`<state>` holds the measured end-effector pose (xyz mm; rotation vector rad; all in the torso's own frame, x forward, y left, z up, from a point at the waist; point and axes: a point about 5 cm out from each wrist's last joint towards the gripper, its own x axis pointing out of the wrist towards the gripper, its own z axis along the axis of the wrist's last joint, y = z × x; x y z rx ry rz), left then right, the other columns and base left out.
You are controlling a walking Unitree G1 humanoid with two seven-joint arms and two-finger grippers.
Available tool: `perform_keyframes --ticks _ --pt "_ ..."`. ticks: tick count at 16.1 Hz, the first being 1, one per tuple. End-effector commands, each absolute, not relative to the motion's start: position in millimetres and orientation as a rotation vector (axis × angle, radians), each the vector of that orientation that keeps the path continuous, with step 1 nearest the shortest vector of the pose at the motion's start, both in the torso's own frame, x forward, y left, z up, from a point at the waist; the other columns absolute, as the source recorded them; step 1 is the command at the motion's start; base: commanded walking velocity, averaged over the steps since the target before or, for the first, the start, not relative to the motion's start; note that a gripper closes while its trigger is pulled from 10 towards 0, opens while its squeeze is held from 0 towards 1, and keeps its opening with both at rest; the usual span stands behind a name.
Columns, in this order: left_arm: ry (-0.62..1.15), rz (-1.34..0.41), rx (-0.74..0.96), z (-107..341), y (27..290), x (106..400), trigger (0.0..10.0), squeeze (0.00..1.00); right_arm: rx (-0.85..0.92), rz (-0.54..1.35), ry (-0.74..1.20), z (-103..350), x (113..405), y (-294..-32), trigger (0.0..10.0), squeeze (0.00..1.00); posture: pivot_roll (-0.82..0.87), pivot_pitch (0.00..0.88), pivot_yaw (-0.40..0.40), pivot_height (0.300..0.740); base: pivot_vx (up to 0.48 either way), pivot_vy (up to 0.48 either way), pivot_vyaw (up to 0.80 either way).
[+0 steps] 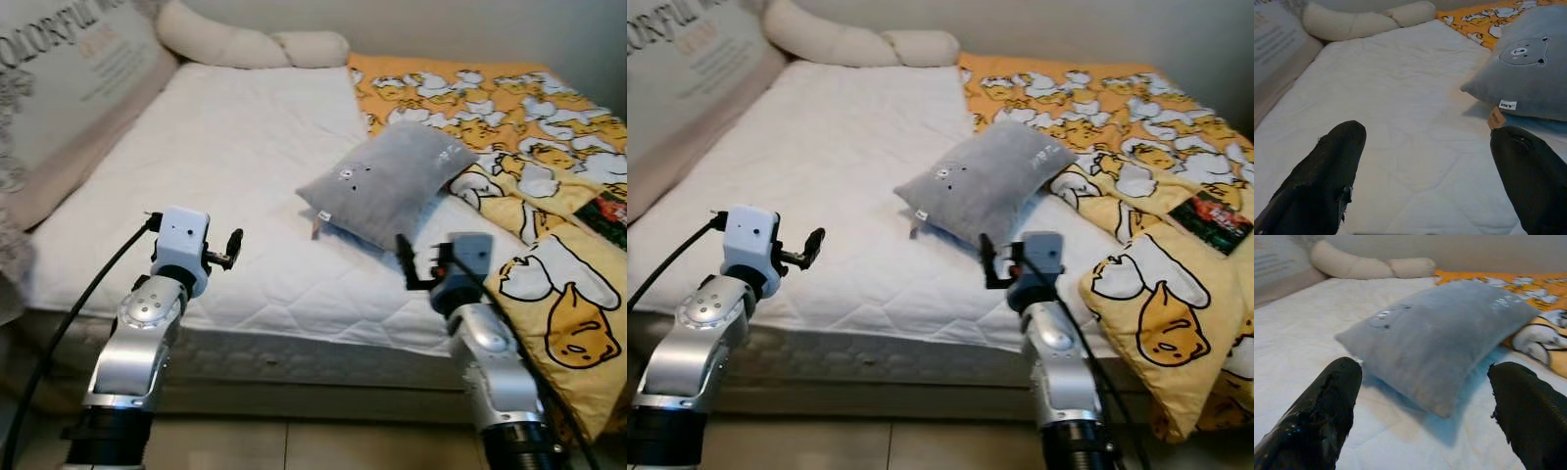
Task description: Clean up the room
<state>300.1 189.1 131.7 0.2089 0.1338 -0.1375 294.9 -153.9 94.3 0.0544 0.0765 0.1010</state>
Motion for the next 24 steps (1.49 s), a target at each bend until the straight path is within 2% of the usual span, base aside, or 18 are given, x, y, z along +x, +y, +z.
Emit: perform_keyframes --ticks 1,5,21,24 --pt "0.134 -0.136 0.202 132.2 191.2 300.2 10.0 0.0 0.045 0.099 0.07 97.7 298.2 -154.1 10.0 0.0 0.01 0.0 -0.013 0.74 0.0 0.0 0.0" --pt "0.139 -0.152 0.194 130.8 188.3 299.3 10.0 0.0 0.016 0.096 0.085 95.2 298.5 -153.3 10.0 0.0 0.01 0.0 -0.015 0.74 0.0 0.0 0.0" --pt "0.148 -0.149 0.184 129.3 188.3 302.5 10.0 0.0 -0.033 0.108 0.139 89.3 301.4 -149.5 10.0 0.0 0.01 0.0 -0.02 0.74 0.257 0.0 0.0" --pt "0.149 -0.147 0.18 129.0 188.4 302.9 10.0 0.0 -0.038 0.101 0.142 88.6 301.8 -151.5 10.0 0.0 0.01 0.0 -0.02 0.74 0.286 0.0 -0.53"
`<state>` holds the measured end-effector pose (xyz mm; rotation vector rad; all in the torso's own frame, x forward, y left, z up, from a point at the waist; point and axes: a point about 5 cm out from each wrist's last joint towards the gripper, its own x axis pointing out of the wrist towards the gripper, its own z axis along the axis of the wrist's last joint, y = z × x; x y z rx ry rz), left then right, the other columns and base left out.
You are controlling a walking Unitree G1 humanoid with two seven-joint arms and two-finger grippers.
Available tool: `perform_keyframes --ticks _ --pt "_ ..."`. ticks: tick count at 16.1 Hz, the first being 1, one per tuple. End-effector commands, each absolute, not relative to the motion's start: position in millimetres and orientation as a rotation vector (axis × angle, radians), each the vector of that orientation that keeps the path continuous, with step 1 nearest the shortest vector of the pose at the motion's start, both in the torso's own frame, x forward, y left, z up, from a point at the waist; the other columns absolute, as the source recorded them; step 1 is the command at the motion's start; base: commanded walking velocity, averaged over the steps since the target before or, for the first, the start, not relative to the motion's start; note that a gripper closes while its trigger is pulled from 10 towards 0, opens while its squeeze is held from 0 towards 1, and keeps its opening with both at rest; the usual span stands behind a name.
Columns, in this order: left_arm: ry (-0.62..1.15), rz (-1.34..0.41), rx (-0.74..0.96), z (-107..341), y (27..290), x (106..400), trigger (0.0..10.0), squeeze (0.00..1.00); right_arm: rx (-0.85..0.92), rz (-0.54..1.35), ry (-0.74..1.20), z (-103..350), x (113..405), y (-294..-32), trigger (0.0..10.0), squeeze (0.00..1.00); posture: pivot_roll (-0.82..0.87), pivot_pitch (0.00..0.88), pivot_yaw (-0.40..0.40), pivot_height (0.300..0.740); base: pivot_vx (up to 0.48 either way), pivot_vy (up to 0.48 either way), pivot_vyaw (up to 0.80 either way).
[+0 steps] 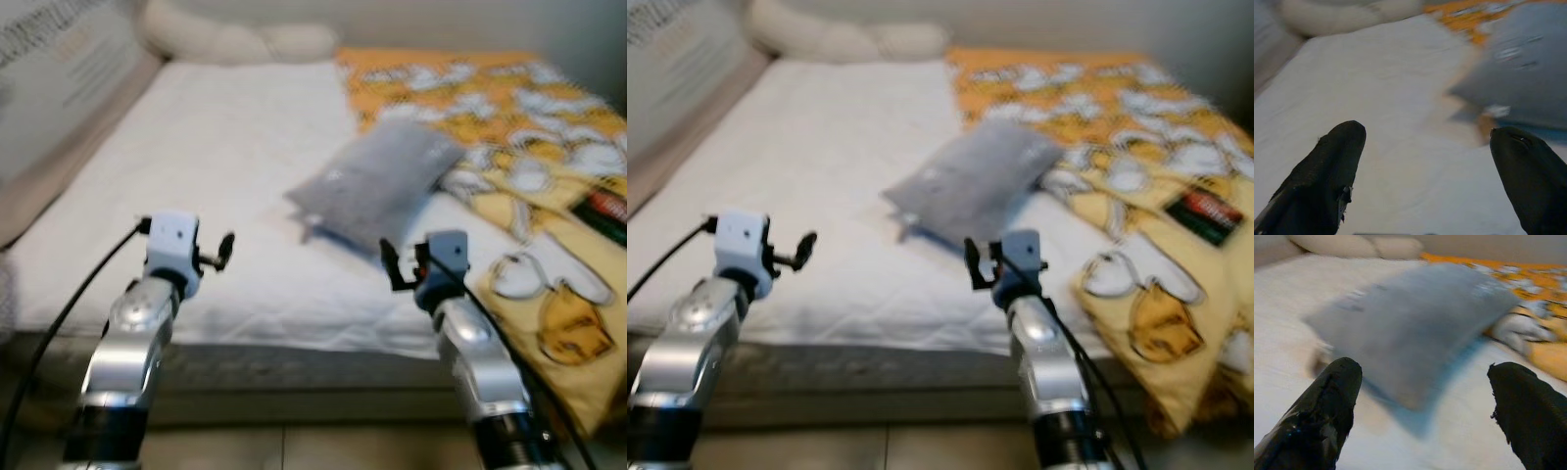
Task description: Clean up the room
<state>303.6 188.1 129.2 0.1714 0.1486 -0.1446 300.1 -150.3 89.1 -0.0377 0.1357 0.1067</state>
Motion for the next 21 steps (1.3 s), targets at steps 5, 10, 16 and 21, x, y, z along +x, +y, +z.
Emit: perform_keyframes --ticks 5,10,16,21 --pt "0.144 -0.139 0.185 129.3 190.2 303.5 10.0 0.0 -0.039 0.113 0.136 89.3 301.6 -149.4 10.0 0.0 0.01 0.0 -0.02 0.74 0.313 0.0 0.0" --pt "0.144 -0.133 0.183 129.0 191.4 304.1 10.0 0.0 -0.035 0.12 0.132 89.5 301.8 -148.5 10.0 0.0 0.01 0.0 -0.019 0.74 0.37 0.0 0.0" --pt "0.146 -0.131 0.189 128.3 191.5 304.6 10.0 0.0 -0.033 0.123 0.132 89.6 301.9 -148.4 10.0 0.0 0.0 0.0 -0.018 0.74 0.376 0.0 0.0" --pt "0.146 -0.131 0.19 127.8 191.7 304.8 10.0 0.0 -0.042 0.133 0.135 89.3 301.9 -147.9 10.0 0.0 0.0 0.0 -0.019 0.74 0.373 0.0 0.0"
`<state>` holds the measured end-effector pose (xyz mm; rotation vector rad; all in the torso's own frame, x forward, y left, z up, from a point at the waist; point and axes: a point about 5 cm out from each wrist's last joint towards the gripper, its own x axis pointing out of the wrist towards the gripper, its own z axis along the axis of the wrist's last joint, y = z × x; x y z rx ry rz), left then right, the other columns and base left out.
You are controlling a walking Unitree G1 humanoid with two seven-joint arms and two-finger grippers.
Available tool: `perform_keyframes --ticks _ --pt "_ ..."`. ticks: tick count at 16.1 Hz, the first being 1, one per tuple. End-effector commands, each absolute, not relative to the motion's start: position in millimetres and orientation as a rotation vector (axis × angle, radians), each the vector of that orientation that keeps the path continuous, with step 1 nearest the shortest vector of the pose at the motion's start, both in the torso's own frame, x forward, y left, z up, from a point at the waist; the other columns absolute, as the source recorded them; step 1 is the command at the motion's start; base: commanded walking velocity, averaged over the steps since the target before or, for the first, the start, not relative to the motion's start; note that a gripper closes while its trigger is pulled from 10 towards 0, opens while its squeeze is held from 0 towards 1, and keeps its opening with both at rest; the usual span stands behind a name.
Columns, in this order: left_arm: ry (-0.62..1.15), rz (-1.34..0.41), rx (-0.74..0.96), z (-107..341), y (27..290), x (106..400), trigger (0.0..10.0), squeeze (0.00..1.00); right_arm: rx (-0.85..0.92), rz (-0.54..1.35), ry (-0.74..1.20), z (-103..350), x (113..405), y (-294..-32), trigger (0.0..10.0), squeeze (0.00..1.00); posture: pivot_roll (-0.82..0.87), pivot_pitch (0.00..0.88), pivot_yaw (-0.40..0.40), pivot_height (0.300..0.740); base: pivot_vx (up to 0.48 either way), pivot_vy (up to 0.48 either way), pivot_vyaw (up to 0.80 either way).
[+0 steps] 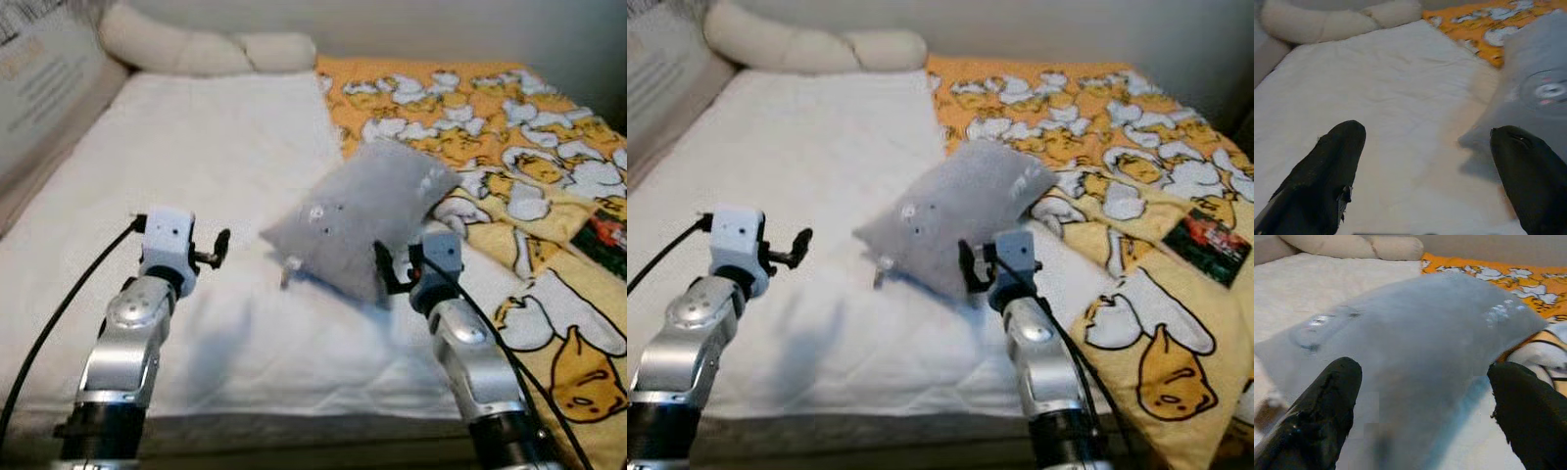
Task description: Clean up the room
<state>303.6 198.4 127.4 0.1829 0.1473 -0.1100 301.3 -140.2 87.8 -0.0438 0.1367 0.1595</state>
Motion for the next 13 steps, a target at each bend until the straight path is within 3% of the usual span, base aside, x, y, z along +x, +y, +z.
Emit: perform_keyframes --ticks 1,3,5,13 --pt "0.146 -0.131 0.192 127.7 191.5 305.2 10.0 0.0 -0.098 0.168 0.129 90.2 302.4 -144.7 10.0 0.0 0.0 0.0 -0.019 0.74 0.368 0.0 0.8" --pt "0.145 -0.132 0.193 128.0 191.4 305.7 10.0 0.0 -0.077 0.159 0.128 89.8 302.5 -144.6 10.0 0.0 0.01 0.0 -0.02 0.74 0.373 0.0 0.8" --pt "0.145 -0.128 0.194 128.2 192.1 306.3 10.0 0.0 -0.03 0.147 0.136 88.8 302.2 -146.4 10.0 0.0 0.0 0.0 -0.02 0.74 0.339 0.0 0.0" --pt "0.148 -0.142 0.207 127.3 190.6 305.7 10.0 0.0 -0.028 0.162 0.15 86.8 301.7 -145.3 10.0 0.0 0.0 0.0 -0.019 0.74 0.0 0.0 0.0"
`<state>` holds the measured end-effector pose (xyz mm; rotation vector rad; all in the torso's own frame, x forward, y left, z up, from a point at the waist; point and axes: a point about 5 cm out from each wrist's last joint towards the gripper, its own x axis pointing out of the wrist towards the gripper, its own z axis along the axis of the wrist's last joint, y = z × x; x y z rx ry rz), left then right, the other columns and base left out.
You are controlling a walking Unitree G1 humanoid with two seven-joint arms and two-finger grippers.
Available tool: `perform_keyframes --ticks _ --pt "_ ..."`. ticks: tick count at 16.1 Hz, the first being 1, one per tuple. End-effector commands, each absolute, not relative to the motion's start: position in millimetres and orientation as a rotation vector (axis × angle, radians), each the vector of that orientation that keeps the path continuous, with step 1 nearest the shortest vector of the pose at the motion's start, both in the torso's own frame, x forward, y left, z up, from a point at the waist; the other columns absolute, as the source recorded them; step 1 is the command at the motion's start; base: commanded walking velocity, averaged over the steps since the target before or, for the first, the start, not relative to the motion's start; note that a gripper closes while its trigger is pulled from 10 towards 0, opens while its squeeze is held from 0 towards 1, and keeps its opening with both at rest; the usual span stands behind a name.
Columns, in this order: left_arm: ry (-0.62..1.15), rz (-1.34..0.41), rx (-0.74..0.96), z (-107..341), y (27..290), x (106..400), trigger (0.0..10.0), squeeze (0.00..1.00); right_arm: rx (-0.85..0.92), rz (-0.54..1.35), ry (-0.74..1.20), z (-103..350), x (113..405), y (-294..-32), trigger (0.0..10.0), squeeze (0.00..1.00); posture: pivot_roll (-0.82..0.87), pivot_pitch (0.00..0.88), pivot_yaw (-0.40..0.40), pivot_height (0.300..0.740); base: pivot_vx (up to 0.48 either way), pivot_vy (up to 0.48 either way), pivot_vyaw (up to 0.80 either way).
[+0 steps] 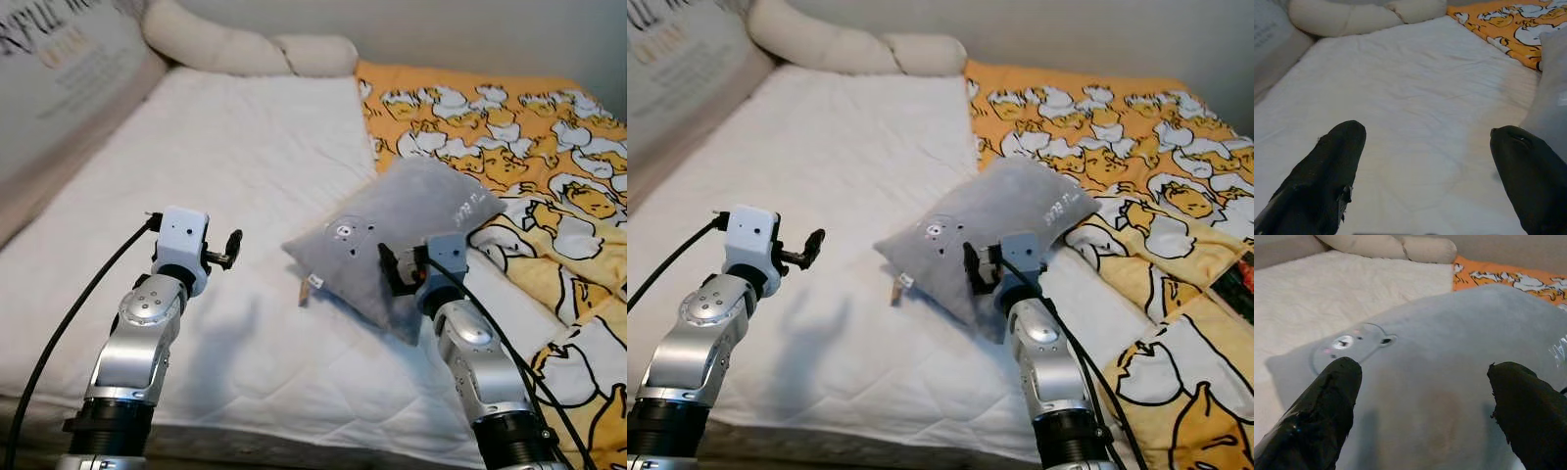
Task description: Clean up the room
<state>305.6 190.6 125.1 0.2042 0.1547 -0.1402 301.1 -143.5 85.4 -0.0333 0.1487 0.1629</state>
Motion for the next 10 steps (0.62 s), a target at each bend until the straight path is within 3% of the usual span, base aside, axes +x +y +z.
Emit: perform_keyframes --ticks 1,10 --pt "0.149 -0.144 0.21 127.3 190.5 305.8 10.0 0.0 -0.026 0.161 0.151 86.8 301.9 -145.2 10.0 0.0 0.0 0.0 -0.02 0.74 0.0 0.0 0.0" --pt "0.157 -0.168 0.234 125.7 188.0 306.2 10.0 0.0 -0.02 0.145 0.162 85.5 302.6 -146.7 10.0 0.0 0.01 0.0 -0.017 0.74 0.0 0.0 0.0"
